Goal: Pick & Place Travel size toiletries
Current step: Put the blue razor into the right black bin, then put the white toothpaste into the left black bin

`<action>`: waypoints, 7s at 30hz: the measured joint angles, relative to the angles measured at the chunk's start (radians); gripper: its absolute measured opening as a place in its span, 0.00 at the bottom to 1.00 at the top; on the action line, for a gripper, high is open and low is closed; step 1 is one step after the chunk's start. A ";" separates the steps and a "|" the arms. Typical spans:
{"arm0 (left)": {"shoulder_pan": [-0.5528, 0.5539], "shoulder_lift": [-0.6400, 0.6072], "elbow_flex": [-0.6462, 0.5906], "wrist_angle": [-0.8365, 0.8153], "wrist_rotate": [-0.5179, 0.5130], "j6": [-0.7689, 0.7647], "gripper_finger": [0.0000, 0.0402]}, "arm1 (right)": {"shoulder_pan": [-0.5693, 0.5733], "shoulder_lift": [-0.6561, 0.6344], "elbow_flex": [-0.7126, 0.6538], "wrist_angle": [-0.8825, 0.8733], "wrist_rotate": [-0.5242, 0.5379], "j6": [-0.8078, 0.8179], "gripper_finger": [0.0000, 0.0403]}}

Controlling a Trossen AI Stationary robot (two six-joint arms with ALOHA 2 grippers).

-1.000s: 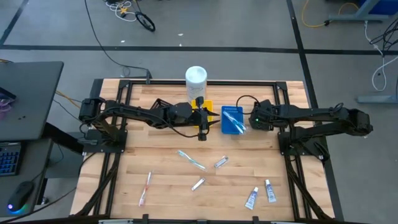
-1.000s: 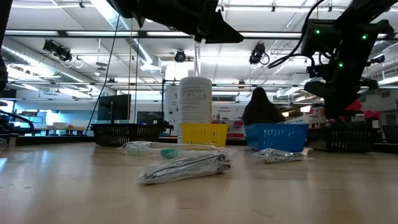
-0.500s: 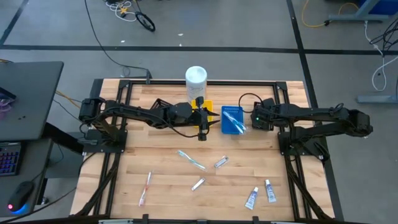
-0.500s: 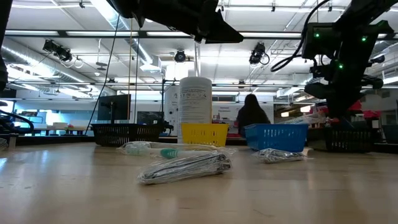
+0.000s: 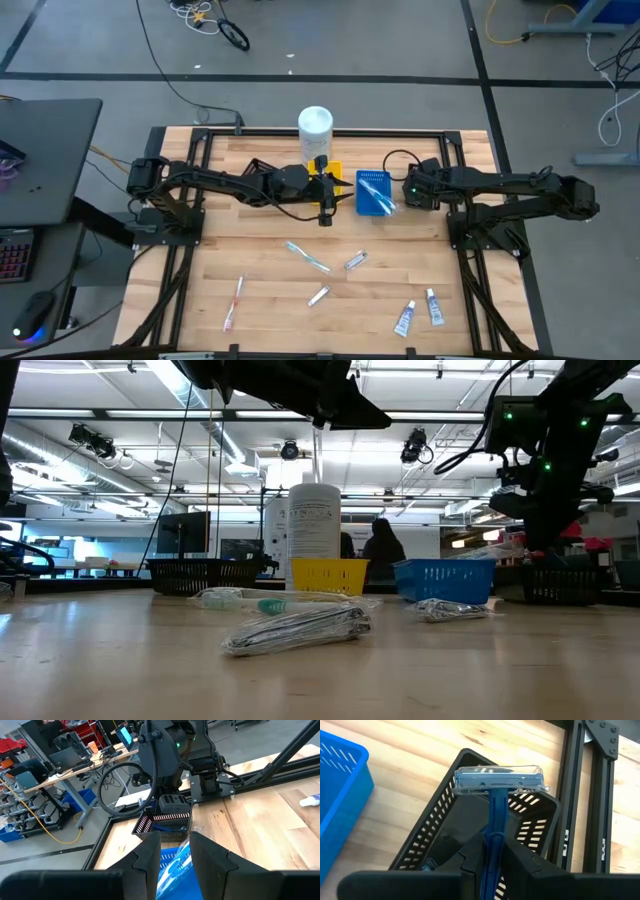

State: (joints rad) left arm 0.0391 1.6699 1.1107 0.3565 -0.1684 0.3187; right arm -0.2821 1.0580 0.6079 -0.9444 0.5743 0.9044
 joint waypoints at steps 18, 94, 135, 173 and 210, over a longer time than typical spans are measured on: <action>0.000 0.000 0.000 0.000 0.000 0.000 0.28 | 0.000 0.000 0.000 0.003 0.000 -0.004 0.26; -0.006 0.000 0.002 -0.014 0.146 -0.132 0.28 | 0.348 0.000 0.000 0.721 -0.875 -0.934 0.03; -0.006 0.000 0.001 0.000 0.135 0.002 0.28 | 0.477 0.013 0.000 0.792 -0.969 -0.725 0.12; -0.006 0.000 0.001 0.000 0.135 0.000 0.28 | 0.479 0.013 0.000 0.895 -0.969 -0.603 0.12; -0.006 0.000 0.001 0.000 0.135 0.000 0.28 | 0.818 0.057 0.000 0.828 -0.523 -0.914 0.11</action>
State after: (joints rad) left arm 0.0330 1.6699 1.1114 0.3569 -0.0338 0.3183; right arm 0.5362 1.1152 0.6083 -0.1167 0.0509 -0.0093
